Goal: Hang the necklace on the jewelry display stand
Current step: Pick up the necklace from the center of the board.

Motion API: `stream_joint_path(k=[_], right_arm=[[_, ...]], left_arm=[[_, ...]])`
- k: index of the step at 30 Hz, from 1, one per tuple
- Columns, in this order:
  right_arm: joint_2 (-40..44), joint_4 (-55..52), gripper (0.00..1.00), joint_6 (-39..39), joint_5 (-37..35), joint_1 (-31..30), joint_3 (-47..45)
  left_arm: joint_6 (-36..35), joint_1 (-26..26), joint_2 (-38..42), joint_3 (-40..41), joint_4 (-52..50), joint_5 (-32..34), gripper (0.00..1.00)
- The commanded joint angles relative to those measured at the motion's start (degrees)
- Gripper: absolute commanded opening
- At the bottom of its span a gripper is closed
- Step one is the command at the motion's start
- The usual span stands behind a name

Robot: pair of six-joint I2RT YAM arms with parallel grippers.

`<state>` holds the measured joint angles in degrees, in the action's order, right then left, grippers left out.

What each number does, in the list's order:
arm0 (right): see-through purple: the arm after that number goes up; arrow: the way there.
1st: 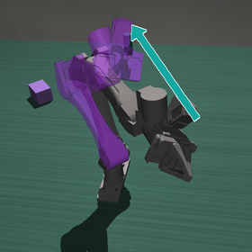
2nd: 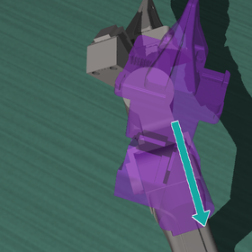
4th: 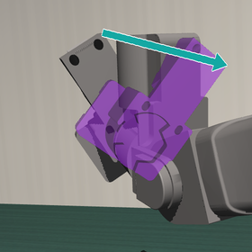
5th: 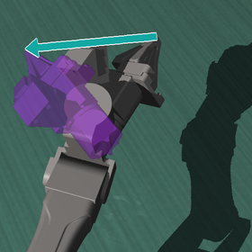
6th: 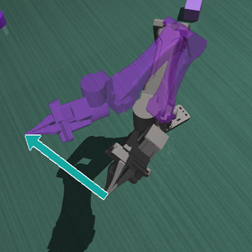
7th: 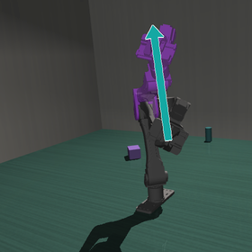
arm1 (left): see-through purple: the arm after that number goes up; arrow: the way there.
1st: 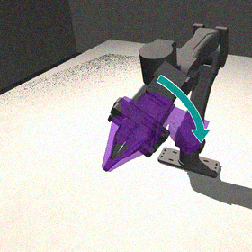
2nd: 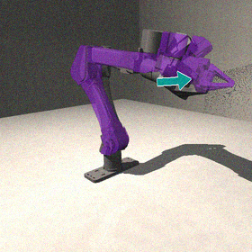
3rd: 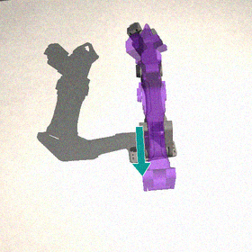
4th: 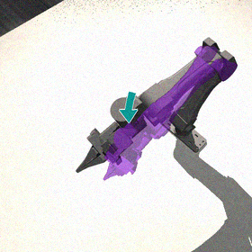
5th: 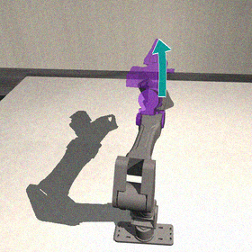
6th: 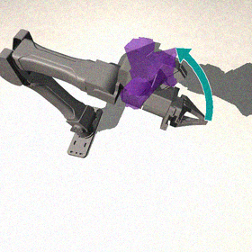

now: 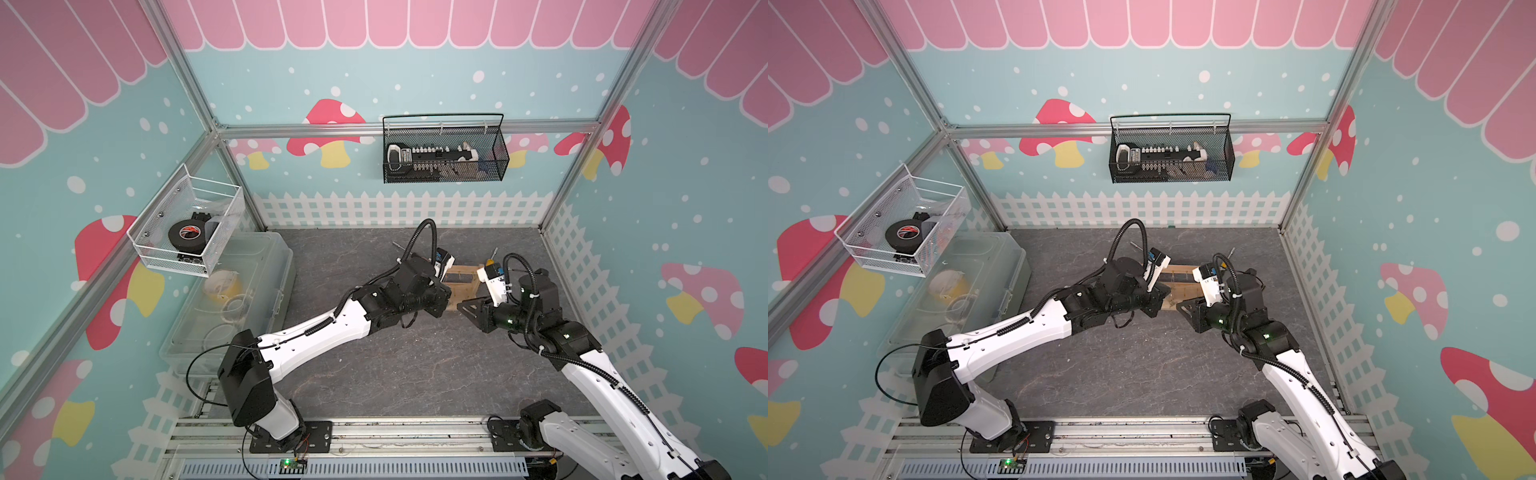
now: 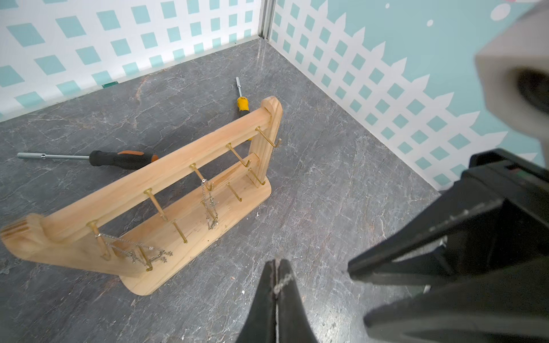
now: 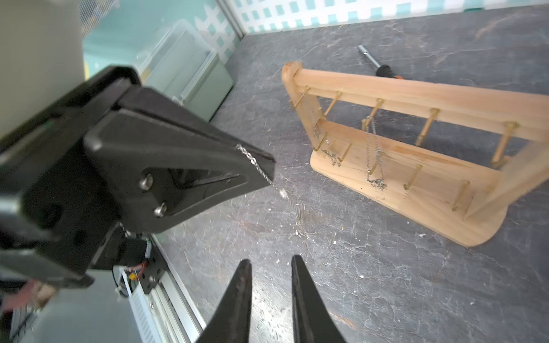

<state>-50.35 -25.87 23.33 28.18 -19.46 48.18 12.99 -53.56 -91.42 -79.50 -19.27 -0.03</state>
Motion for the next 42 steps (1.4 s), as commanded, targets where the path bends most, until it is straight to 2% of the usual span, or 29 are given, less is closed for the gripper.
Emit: stream_joint_path(k=[1, 5, 8, 12, 16, 19, 23, 26, 32, 36, 42], right_arm=[[1.10, -2.48, 0.35, -2.17, -3.42, 0.73, 0.95], [0.72, -0.72, 0.36, -2.50, -1.89, 0.75, -0.07], [0.00, 4.77, 0.38, -1.43, 1.19, 0.66, -2.28], [1.43, 9.24, 0.40, -1.81, -1.40, 0.66, -4.57], [2.45, 10.88, 0.40, -3.48, -2.10, 0.65, -5.70], [2.02, 13.73, 0.40, -3.99, 1.41, 0.66, -6.49], [0.87, 14.05, 0.38, -4.90, 2.19, 0.70, -6.44], [1.62, 13.28, 0.38, -5.66, 3.67, 0.65, -6.29], [2.18, 10.37, 0.39, -7.16, 5.06, 0.66, -5.71], [2.44, 12.28, 0.38, -6.41, 4.08, 0.66, -7.00], [2.14, 19.55, 0.39, -3.44, 7.09, 0.57, -9.61]], left_arm=[[-3.58, -1.18, -0.73, -3.46, -4.29, -0.04, 0.00], [-5.41, -2.45, -1.38, -5.52, -6.42, 1.70, 0.00], [-5.61, -2.68, -1.73, -6.07, -7.39, 1.98, 0.00], [-6.29, -2.86, -1.55, -7.06, -8.93, 2.20, 0.00], [-7.09, -3.08, -1.45, -8.72, -10.59, 0.55, 0.00], [-7.75, -3.30, -1.79, -9.63, -11.50, -1.29, 0.00], [-9.59, -3.39, -2.26, -10.65, -13.82, -5.40, 0.00], [-11.58, -3.37, -2.84, -12.00, -16.97, -5.88, 0.00], [-15.90, -4.13, -5.62, -17.93, -27.75, -1.89, 0.00], [-16.69, -4.62, -4.57, -18.30, -28.52, -1.80, 0.00], [-16.16, -4.61, -3.55, -18.47, -28.54, -0.17, 0.00]])
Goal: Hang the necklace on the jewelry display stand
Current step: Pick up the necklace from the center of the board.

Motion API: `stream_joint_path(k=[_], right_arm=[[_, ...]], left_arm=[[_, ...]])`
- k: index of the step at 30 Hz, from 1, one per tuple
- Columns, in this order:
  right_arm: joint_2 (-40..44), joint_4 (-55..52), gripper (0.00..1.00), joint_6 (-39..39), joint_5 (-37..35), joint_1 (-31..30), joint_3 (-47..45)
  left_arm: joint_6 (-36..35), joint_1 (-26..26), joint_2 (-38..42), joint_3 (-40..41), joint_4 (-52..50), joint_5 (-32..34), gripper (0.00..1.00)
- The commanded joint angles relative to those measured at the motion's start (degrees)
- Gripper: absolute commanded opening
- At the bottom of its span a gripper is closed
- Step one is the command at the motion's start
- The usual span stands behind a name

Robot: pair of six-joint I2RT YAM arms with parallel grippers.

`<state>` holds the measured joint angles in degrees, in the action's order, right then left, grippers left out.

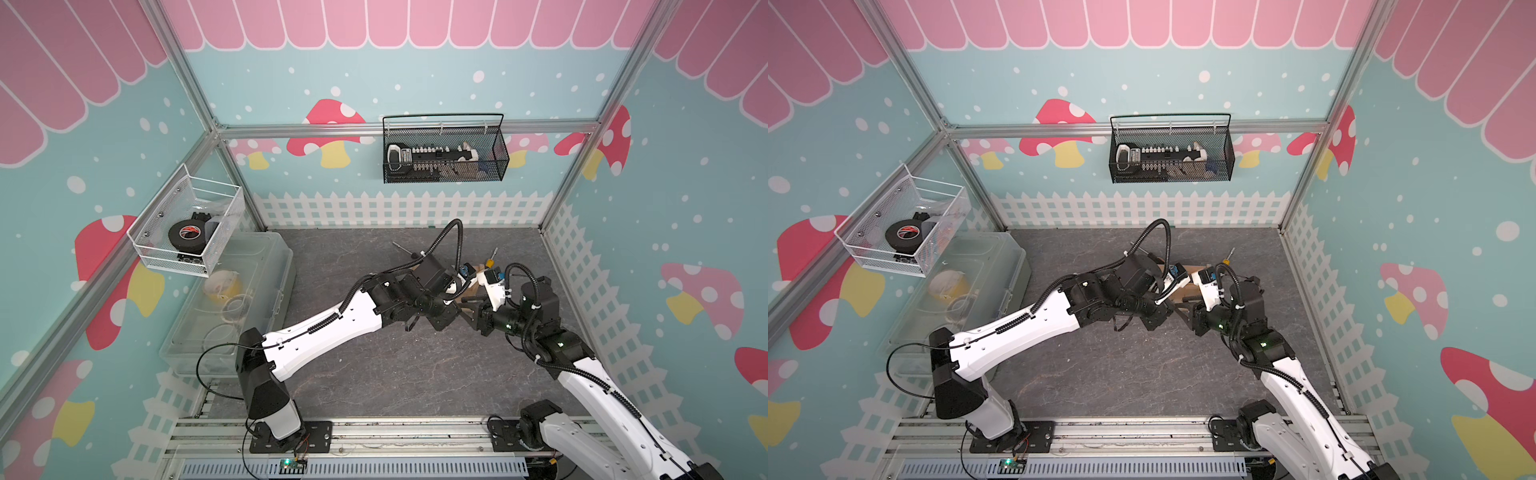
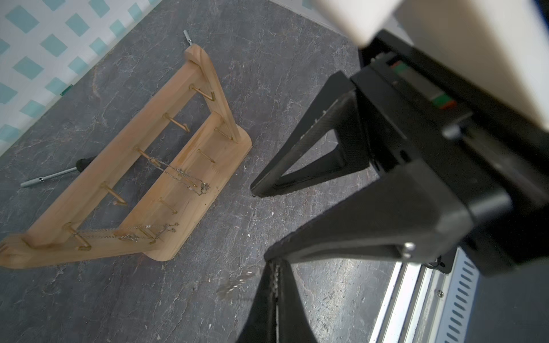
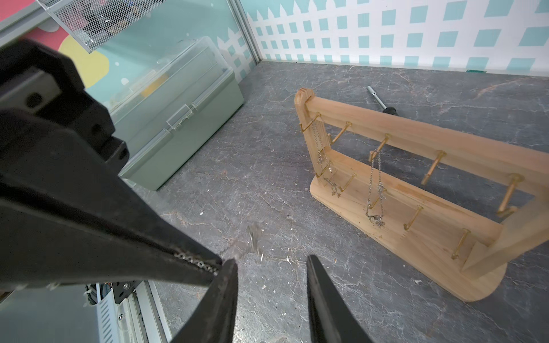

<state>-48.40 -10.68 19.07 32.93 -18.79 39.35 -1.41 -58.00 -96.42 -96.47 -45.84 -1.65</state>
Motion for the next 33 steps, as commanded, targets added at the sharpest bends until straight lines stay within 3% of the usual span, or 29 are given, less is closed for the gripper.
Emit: stream_joint_path(k=[1, 15, 33], right_arm=[[0.07, 4.86, 0.40, 0.89, 2.76, -0.06, -0.97], [1.43, 4.46, 0.41, 0.07, 6.55, -0.53, -1.44], [-1.77, 12.01, 0.37, 2.67, 3.56, -1.69, -2.36]], left_arm=[[-1.67, -0.15, 1.54, -1.61, -1.97, 1.69, 0.00], [-1.14, -0.19, 1.70, -3.53, -2.23, 5.67, 0.00], [-0.61, -0.16, 2.56, -4.78, -2.52, 4.95, 0.00]])
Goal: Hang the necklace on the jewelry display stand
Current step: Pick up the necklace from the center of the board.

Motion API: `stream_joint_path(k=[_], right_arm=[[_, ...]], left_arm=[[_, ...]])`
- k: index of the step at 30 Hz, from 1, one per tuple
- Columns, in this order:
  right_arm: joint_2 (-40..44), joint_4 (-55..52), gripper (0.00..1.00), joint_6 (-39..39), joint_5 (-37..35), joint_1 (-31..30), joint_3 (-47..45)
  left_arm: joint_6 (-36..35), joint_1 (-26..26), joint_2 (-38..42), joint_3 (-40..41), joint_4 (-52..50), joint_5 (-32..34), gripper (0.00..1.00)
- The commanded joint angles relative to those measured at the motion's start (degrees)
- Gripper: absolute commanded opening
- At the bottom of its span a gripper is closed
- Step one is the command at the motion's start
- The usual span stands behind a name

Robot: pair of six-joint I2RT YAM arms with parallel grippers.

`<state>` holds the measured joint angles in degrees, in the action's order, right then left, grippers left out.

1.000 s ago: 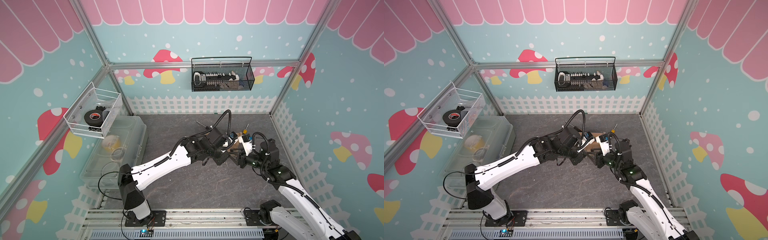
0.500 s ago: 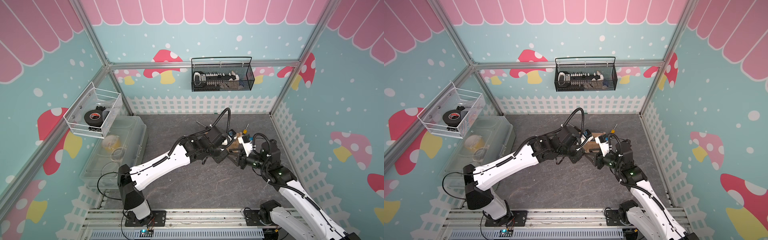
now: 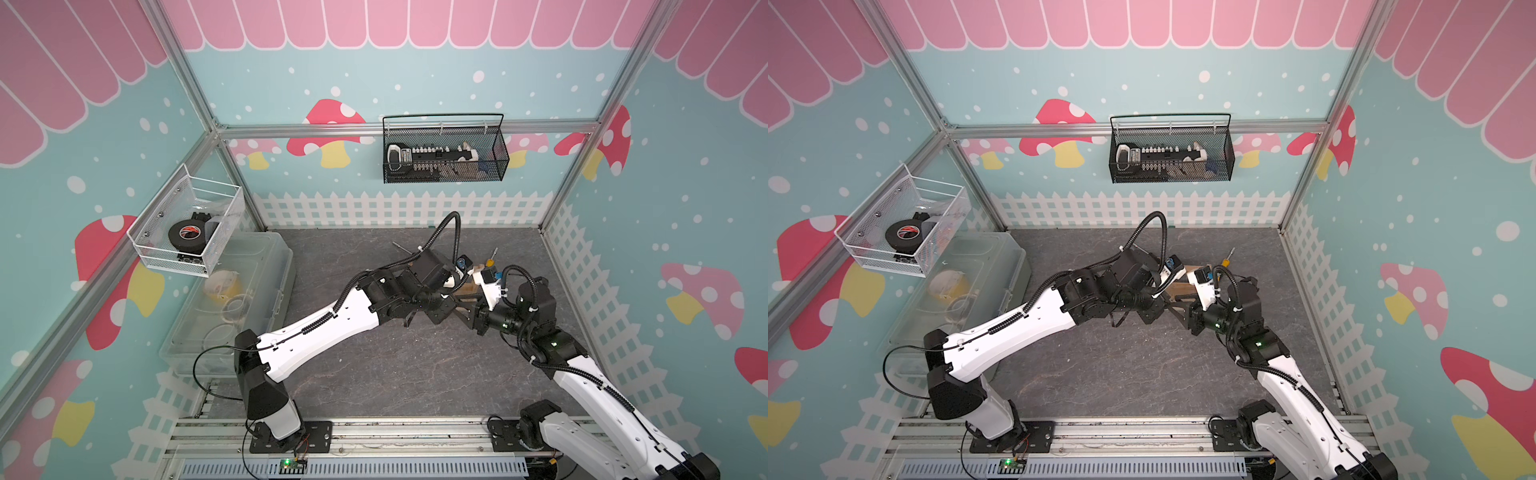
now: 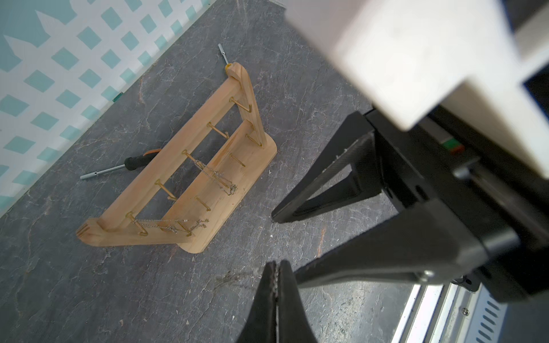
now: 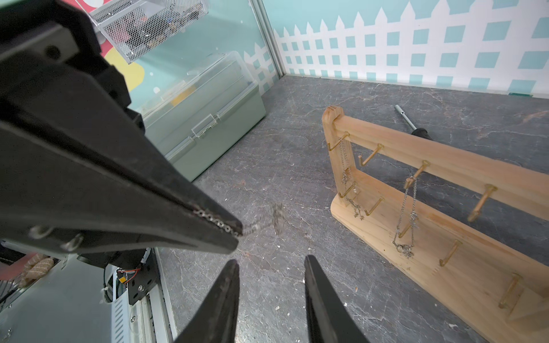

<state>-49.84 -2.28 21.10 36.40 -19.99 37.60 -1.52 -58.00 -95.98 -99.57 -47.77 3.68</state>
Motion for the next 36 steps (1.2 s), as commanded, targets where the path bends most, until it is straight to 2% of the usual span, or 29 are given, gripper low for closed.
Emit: stream_joint_path(k=[1, 8, 16, 28, 36], right_arm=[[-0.57, 4.19, 0.37, 0.89, 0.63, -0.52, -0.66], [-0.87, 4.07, 0.37, 0.79, 0.75, -1.01, -0.84], [-2.31, 8.19, 0.32, 2.92, -0.73, -1.19, -1.65], [-3.49, 10.84, 0.34, 3.42, 1.74, -2.54, -1.59], [-2.80, 10.39, 0.34, 3.25, 0.69, -2.69, -1.76]], left_arm=[[-0.50, -0.17, 2.12, -1.77, -0.65, -0.27, 0.00], [-0.34, -0.19, 2.54, -1.68, -0.58, 0.12, 0.00], [0.11, -0.16, 2.92, -1.72, -0.59, -1.27, 0.00], [0.38, -0.15, 2.91, -1.95, -0.58, -0.61, 0.00], [0.46, -0.18, 3.52, -1.67, -0.58, -0.77, 0.00]])
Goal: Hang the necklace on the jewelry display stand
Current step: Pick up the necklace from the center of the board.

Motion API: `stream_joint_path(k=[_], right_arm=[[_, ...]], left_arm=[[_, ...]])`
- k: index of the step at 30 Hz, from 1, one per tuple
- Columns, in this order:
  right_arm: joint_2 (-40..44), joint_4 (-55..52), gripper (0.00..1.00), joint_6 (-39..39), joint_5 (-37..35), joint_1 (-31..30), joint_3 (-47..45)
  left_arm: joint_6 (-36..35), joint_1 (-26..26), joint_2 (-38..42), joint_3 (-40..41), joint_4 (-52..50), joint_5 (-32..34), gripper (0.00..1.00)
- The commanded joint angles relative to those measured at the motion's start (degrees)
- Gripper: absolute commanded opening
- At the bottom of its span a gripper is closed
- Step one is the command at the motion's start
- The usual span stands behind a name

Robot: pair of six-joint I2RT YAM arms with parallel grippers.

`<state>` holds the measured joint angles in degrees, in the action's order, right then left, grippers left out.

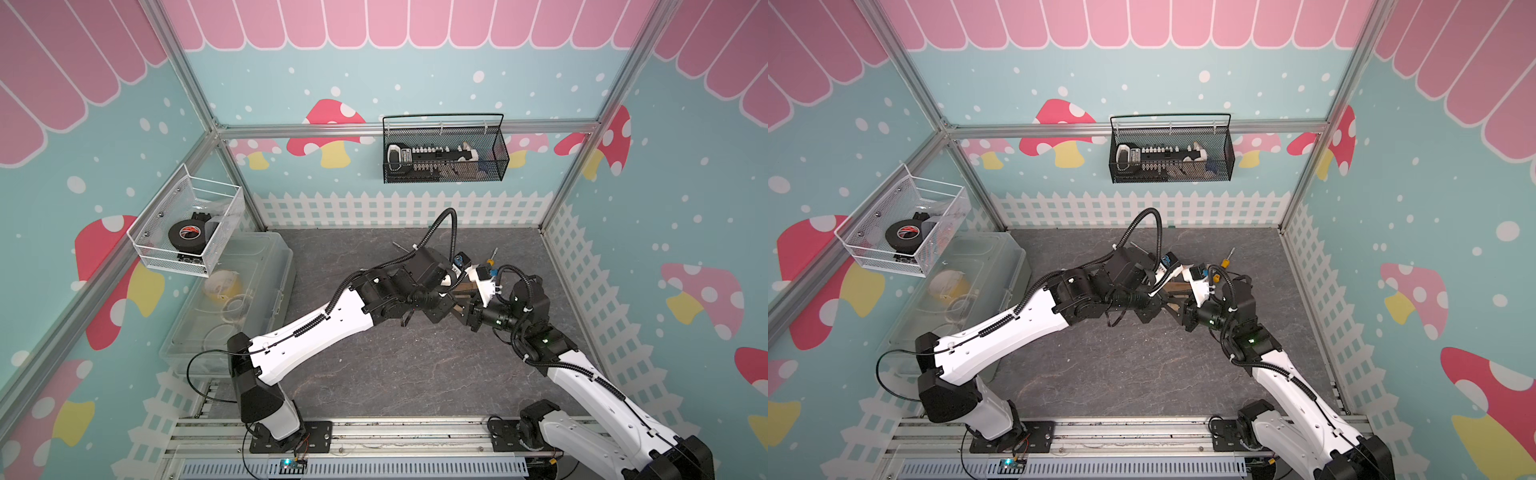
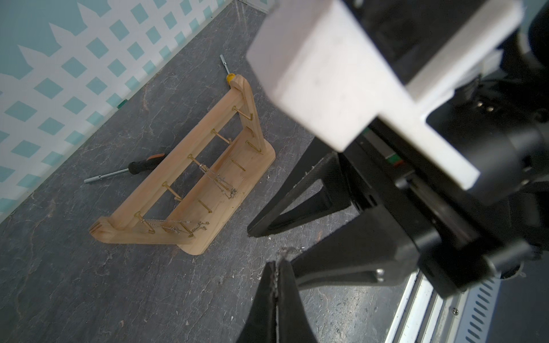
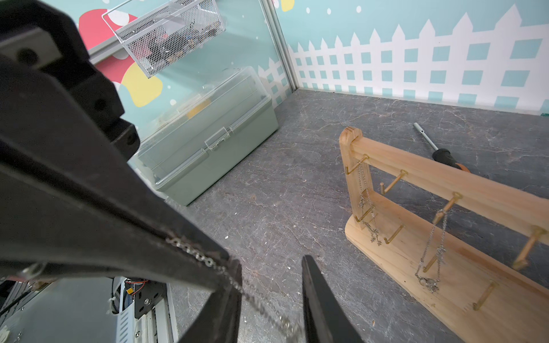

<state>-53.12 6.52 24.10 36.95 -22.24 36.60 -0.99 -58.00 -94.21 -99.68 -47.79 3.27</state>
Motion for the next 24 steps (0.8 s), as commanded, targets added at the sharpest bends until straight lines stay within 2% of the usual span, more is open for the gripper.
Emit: stream_joint_path(k=[1, 5, 12, 17, 24], right_arm=[[0.27, 2.87, 0.34, 1.02, 0.12, -0.52, -1.07], [-0.81, 6.51, 0.31, 2.31, -1.61, -1.30, -1.60], [-1.69, 10.23, 0.10, 3.59, -3.57, -1.84, -1.83], [2.15, 1.34, 0.03, 0.31, -9.44, -1.82, -0.34], [4.84, -8.60, 0.00, -1.94, -16.29, -1.78, 1.87]], left_arm=[[0.08, -0.16, 1.67, -1.65, -0.52, -0.78, 0.00], [0.28, -0.27, 1.67, -2.01, -0.48, -1.61, 0.00], [0.35, -0.28, 1.58, -1.92, -0.15, -0.83, 0.00], [0.15, 0.07, 1.45, -0.91, 0.86, 2.64, 0.00], [0.96, 1.40, -0.48, 2.17, 6.65, 5.16, 0.00]])
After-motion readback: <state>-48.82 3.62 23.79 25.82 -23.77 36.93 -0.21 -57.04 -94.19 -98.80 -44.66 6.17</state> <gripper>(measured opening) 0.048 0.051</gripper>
